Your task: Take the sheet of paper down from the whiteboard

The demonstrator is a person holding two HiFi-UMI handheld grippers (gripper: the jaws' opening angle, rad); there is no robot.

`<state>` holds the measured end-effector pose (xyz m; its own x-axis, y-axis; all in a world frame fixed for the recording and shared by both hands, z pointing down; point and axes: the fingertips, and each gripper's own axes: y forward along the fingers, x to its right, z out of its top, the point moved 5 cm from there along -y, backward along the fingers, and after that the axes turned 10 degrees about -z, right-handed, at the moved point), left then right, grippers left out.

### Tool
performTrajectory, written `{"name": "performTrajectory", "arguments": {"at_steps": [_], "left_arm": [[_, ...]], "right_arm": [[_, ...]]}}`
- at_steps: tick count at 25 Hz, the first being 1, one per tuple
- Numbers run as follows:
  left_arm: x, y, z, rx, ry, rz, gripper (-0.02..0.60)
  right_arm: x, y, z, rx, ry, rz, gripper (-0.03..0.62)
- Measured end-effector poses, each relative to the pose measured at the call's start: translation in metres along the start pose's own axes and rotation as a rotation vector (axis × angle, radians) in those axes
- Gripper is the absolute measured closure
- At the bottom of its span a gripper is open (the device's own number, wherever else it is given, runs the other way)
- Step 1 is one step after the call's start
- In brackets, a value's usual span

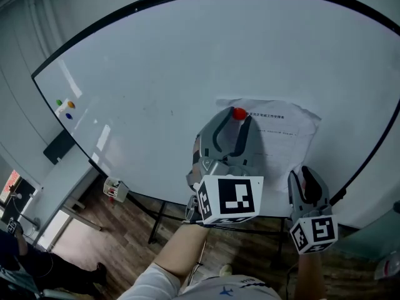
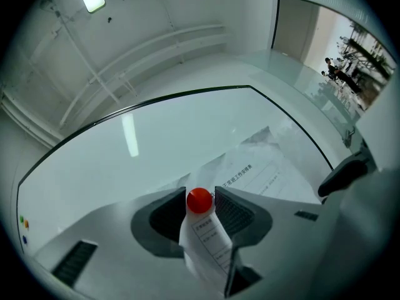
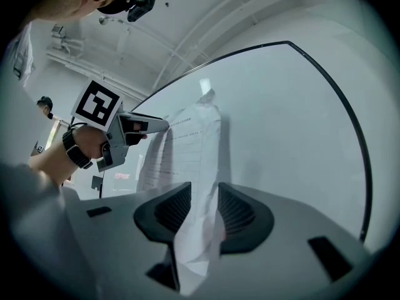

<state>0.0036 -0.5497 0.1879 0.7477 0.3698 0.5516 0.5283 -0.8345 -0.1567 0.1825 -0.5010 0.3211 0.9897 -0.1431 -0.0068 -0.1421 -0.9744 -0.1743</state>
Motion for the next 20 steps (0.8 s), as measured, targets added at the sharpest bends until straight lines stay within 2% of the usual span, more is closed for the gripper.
{"name": "performTrajectory", "arguments": {"at_steps": [6, 10, 16, 20], "left_arm": [[0.0, 0.005, 0.0, -0.011, 0.035, 0.035, 0.443], [-0.001, 0.004, 0.001, 0.009, 0.024, 0.062, 0.444], [-0.002, 0.003, 0.0, 0.044, -0.022, 0.055, 0.446], [-0.004, 0.003, 0.004, 0.079, -0.003, 0.033, 0.448]], "right_arm": [[0.006, 0.008, -0.008, -0.02, 0.024, 0.011, 0.464], [0.003, 0.013, -0.011, -0.033, 0.054, 0.049, 0.464], [0.008, 0.023, -0.014, -0.04, 0.087, 0.034, 0.464], [0.01, 0.025, -0.015, -0.039, 0.107, 0.05, 0.465]]}}
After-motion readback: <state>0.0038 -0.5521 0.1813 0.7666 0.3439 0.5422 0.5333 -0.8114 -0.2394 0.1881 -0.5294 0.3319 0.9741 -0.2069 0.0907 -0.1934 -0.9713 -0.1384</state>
